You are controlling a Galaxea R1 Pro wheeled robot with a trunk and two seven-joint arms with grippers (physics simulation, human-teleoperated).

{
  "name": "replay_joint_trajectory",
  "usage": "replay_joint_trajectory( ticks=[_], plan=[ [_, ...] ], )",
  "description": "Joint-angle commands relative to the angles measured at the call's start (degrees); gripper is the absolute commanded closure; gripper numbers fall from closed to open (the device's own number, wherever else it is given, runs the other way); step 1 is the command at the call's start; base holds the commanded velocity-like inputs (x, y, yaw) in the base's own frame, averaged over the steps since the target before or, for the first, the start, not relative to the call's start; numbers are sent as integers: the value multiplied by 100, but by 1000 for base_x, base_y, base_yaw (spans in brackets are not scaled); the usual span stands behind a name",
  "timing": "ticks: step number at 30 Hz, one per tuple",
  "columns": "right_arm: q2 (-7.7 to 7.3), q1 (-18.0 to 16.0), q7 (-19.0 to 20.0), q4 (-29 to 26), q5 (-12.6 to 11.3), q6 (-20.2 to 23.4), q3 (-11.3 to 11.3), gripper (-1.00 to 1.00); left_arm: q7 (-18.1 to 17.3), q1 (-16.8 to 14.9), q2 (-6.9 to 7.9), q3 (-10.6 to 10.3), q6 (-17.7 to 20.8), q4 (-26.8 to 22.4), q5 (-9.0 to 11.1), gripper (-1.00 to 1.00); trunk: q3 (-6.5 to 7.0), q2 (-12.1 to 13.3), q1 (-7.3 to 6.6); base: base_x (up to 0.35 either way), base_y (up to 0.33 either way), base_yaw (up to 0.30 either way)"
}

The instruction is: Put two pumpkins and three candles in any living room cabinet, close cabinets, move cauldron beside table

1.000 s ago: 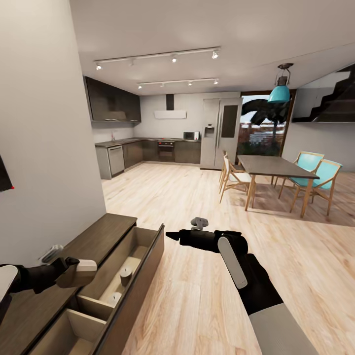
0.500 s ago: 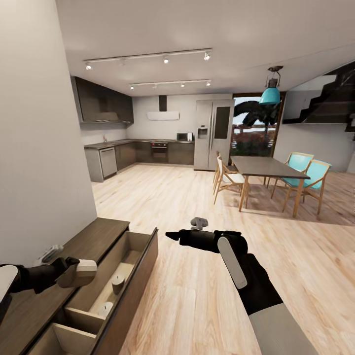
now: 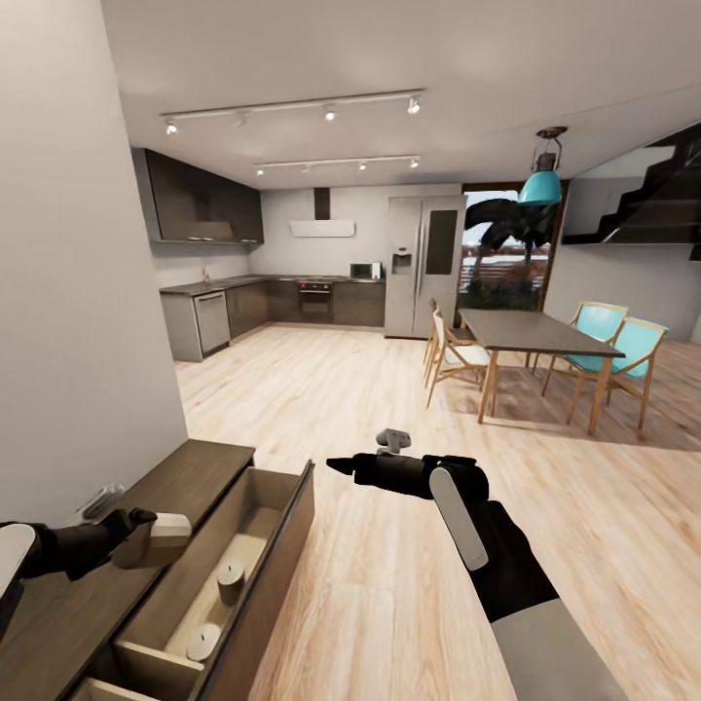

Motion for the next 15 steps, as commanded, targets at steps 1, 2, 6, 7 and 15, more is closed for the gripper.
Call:
replay_joint_trajectory(
  ticks=[1, 2, 6, 7, 15],
  plan=[
    [3, -5, 45, -3, 47, 23, -7, -100, 43, -5, 0, 5, 11, -1, 69, 100, -7, -4, 2, 225, 191, 0],
    [3, -5, 45, -3, 47, 23, -7, -100, 42, -5, 0, 5, 11, 0, 69, 100, -7, -4, 2, 156, 138, 0],
    [3, -5, 47, -3, 47, 23, -7, -100, 44, -5, 0, 3, 10, 2, 69, 100, -7, -4, 2, 58, 51, 0],
    [3, -5, 46, -3, 47, 23, -7, -100, 44, -5, 0, 3, 8, 2, 69, 100, -7, -4, 2, 19, 12, 0],
    [3, -5, 48, -3, 47, 23, -7, -100, 46, -5, -10, -48, 7, -7, 69, 100, -7, -4, 2, 179, 2, 0]
  ],
)
